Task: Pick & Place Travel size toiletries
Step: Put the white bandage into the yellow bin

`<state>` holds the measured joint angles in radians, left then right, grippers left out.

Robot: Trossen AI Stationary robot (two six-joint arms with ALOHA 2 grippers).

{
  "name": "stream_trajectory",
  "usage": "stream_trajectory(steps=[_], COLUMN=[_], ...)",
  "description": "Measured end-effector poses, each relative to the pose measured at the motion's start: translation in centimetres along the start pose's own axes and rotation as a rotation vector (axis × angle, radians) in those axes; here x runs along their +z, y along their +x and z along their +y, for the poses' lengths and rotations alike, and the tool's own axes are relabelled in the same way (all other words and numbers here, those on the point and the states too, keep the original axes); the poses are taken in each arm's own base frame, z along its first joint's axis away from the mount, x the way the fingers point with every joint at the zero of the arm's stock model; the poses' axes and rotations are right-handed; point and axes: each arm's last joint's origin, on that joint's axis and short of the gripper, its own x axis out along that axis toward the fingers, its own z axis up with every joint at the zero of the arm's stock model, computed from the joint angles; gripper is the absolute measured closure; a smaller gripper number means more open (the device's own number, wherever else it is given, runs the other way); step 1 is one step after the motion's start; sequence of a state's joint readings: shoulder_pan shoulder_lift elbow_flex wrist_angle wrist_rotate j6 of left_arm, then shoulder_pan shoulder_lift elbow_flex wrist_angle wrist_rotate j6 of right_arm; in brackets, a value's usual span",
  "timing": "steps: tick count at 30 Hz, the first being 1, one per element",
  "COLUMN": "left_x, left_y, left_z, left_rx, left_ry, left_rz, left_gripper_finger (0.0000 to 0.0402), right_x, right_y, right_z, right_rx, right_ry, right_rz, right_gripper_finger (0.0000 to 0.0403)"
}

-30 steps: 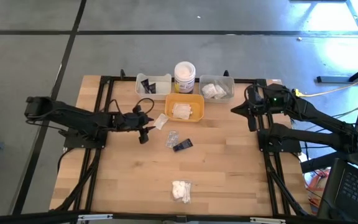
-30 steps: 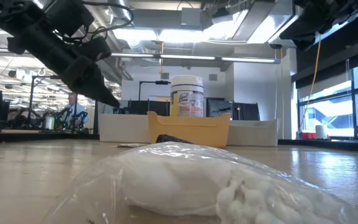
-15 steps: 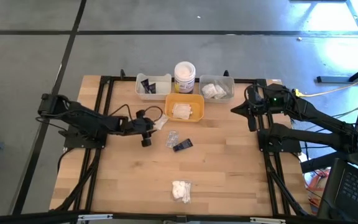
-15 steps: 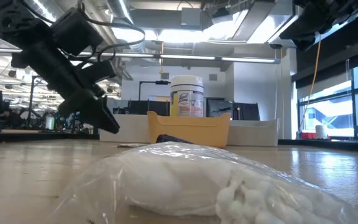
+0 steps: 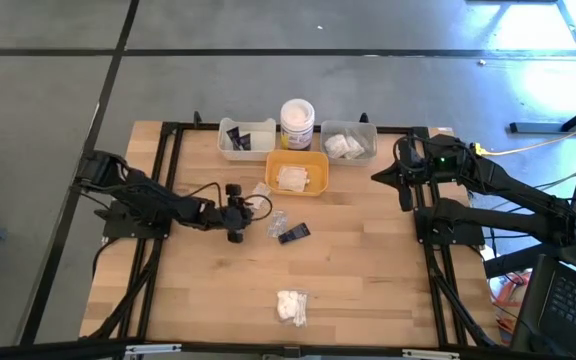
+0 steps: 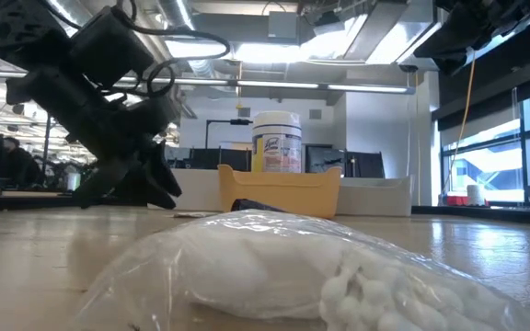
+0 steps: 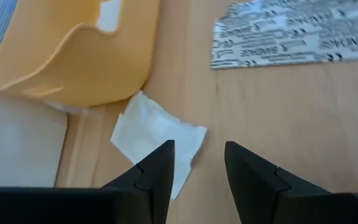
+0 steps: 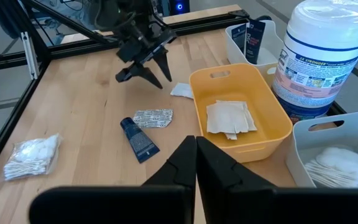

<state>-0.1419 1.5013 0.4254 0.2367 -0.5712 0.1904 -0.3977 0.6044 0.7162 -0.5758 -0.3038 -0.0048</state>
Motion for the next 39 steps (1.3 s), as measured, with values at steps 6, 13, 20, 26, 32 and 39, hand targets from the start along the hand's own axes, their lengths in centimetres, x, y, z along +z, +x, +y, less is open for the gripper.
stream_trajectory(steps=[6,13,20,26,32,39], left_x=[0.4,1.2,1.5,3.0,4.9,5.2], left_y=[0.8,2.0,1.7,0.8,0.6,0.9], left_z=[-1.3,-2.2,-2.6,-2.0,-1.0,1.0], left_rx=[0.059,0.120,0.126,0.174,-0.045,-0.088], left_ry=[0.143,0.250,0.284,0.074,-0.204,-0.522], left_rz=[0.040,0.075,0.126,0.145,0.167,0.188], left_gripper_finger=[0.0263,0.0263,0.0263,0.0267,0.0281,0.0297], right_x=[0.0,0.0,0.0,0.0,0.0,0.0], right_y=[0.0,0.0,0.0,0.0,0.0,0.0], right_z=[0.0,0.0,0.0,0.0,0.0,0.0], right_rx=[0.000,0.000,0.000,0.000,0.000,0.000], right_ry=[0.000,-0.001,-0.001,-0.001,-0.001,-0.002], right_rz=[0.000,-0.001,-0.001,0.000,-0.001,-0.003], right_gripper_finger=[0.0389,0.0389,0.0389,0.0389,0.0389,0.0389])
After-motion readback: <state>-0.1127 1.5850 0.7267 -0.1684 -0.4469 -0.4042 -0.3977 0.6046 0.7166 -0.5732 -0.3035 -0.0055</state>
